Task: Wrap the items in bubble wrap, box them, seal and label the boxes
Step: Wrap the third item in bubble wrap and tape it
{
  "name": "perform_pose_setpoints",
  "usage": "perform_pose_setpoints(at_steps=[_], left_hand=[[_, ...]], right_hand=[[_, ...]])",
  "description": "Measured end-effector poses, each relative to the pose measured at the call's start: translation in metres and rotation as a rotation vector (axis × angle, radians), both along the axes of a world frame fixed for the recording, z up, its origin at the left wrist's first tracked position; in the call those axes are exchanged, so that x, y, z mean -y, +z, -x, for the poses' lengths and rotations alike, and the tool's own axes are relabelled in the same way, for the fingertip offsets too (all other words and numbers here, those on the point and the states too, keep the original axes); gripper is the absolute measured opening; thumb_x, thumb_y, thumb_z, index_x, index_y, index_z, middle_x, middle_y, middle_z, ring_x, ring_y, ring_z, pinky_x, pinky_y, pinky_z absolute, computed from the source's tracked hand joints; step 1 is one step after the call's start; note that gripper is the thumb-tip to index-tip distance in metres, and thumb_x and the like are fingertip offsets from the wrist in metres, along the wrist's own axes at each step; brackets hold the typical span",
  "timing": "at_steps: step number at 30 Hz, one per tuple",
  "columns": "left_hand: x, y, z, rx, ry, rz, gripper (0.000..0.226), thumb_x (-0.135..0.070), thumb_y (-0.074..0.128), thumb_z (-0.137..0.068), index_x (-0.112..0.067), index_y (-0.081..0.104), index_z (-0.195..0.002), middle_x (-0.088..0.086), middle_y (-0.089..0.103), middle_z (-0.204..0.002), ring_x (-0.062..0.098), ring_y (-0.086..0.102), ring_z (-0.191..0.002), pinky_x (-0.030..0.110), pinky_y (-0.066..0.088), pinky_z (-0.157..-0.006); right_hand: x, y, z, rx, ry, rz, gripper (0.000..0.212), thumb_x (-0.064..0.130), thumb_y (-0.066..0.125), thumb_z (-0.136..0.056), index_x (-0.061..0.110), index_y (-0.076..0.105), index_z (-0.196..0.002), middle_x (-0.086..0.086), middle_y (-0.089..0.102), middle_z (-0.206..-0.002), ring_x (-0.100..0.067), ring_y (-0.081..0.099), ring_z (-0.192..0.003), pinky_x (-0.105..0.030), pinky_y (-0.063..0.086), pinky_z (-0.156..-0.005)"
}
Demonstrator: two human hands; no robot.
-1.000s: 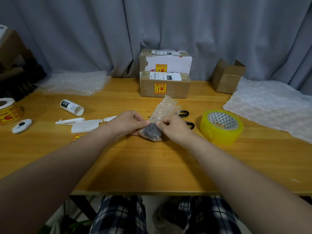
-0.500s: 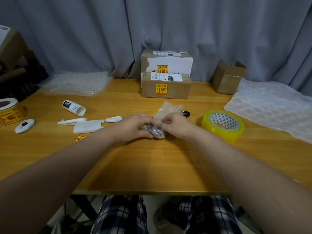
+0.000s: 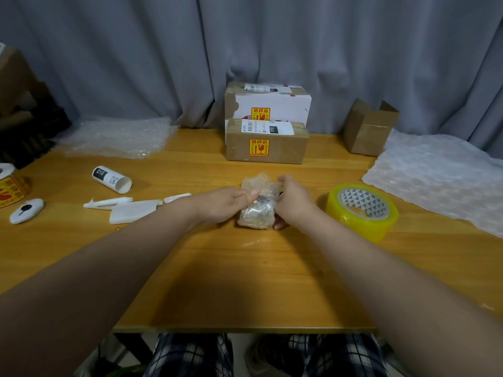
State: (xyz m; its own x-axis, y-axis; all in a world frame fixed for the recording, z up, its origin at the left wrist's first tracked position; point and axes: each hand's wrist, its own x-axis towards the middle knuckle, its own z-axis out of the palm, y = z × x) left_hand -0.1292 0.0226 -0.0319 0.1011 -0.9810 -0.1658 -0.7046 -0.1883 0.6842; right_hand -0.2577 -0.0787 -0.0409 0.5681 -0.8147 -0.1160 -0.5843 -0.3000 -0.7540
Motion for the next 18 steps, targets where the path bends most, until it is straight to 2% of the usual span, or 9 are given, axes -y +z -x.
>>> perform_pose_setpoints(at_steps=[1,2,4,6,8,10,14,16,18], left_hand=[[0.002,-0.001,0.001,0.009,0.012,-0.002,0.052,-0.043,0.024,-0.100,-0.015,0.048,-0.136,-0.007,0.045,-0.135,0.003,0.037,-0.120,0.014,0.023,-0.099],[0.005,-0.003,0.000,0.035,0.024,-0.009,0.053,-0.045,0.023,-0.099,-0.016,0.047,-0.137,-0.004,0.042,-0.140,0.006,0.034,-0.126,0.017,0.022,-0.104],[0.009,-0.004,-0.003,0.107,0.045,-0.056,0.056,-0.050,0.022,-0.098,-0.020,0.048,-0.137,0.006,0.038,-0.144,0.019,0.030,-0.135,0.032,0.018,-0.114],[0.012,-0.003,-0.007,0.184,0.055,-0.106,0.053,-0.053,0.025,-0.097,-0.022,0.055,-0.127,0.008,0.042,-0.130,0.026,0.033,-0.131,0.042,0.021,-0.114],[0.014,-0.004,-0.012,0.264,0.083,-0.084,0.038,-0.054,0.033,-0.095,-0.024,0.053,-0.104,0.004,0.041,-0.109,0.025,0.043,-0.114,0.044,0.033,-0.105],[0.012,-0.006,-0.015,0.346,0.121,0.009,0.026,-0.049,0.042,-0.094,-0.023,0.044,-0.094,0.002,0.041,-0.102,0.019,0.044,-0.097,0.038,0.040,-0.091],[0.005,-0.010,-0.002,0.352,0.007,0.251,0.008,-0.024,0.050,-0.095,-0.017,0.052,-0.093,-0.003,0.049,-0.097,0.014,0.047,-0.090,0.030,0.040,-0.079],[0.003,-0.010,0.013,0.292,-0.048,0.274,0.017,-0.026,0.048,-0.097,-0.013,0.059,-0.098,-0.004,0.056,-0.099,0.012,0.050,-0.091,0.028,0.038,-0.079],[0.001,-0.009,0.026,0.259,-0.082,0.259,0.031,-0.037,0.044,-0.097,-0.012,0.062,-0.103,-0.002,0.062,-0.102,0.013,0.054,-0.093,0.029,0.042,-0.080]], right_hand=[[0.000,0.003,0.001,-0.031,0.007,-0.018,0.041,0.009,0.055,-0.094,0.014,0.038,-0.131,-0.014,0.063,-0.095,-0.025,0.064,-0.051,-0.039,0.057,-0.051],[0.002,0.005,0.000,-0.057,0.014,-0.039,0.031,0.010,0.052,-0.096,0.009,0.043,-0.126,-0.015,0.065,-0.086,-0.024,0.063,-0.049,-0.037,0.057,-0.050],[0.007,0.010,0.001,-0.109,0.007,-0.072,0.013,0.012,0.049,-0.099,0.002,0.057,-0.103,-0.014,0.065,-0.066,-0.020,0.059,-0.041,-0.031,0.054,-0.046],[0.015,0.014,0.000,-0.184,0.036,-0.035,0.019,0.018,0.055,-0.097,0.001,0.062,-0.090,-0.013,0.062,-0.061,-0.019,0.055,-0.042,-0.029,0.048,-0.043],[0.022,0.016,-0.001,-0.222,0.075,0.041,0.023,0.025,0.065,-0.090,0.002,0.064,-0.088,-0.009,0.054,-0.059,-0.019,0.046,-0.045,-0.027,0.039,-0.043],[0.026,0.016,-0.005,-0.176,0.080,0.064,0.028,0.031,0.073,-0.083,0.006,0.064,-0.088,-0.006,0.051,-0.062,-0.018,0.043,-0.051,-0.027,0.035,-0.047],[0.026,0.010,-0.021,-0.168,0.065,0.117,0.027,0.029,0.074,-0.082,0.004,0.068,-0.089,-0.011,0.064,-0.082,-0.025,0.058,-0.070,-0.035,0.050,-0.066],[0.027,0.008,-0.027,-0.184,0.061,0.149,0.014,0.019,0.072,-0.082,0.006,0.071,-0.088,-0.012,0.069,-0.090,-0.027,0.064,-0.085,-0.037,0.054,-0.077],[0.028,0.008,-0.027,-0.186,0.077,0.149,0.007,0.014,0.073,-0.080,0.011,0.071,-0.087,-0.008,0.068,-0.090,-0.024,0.063,-0.089,-0.034,0.053,-0.079]])
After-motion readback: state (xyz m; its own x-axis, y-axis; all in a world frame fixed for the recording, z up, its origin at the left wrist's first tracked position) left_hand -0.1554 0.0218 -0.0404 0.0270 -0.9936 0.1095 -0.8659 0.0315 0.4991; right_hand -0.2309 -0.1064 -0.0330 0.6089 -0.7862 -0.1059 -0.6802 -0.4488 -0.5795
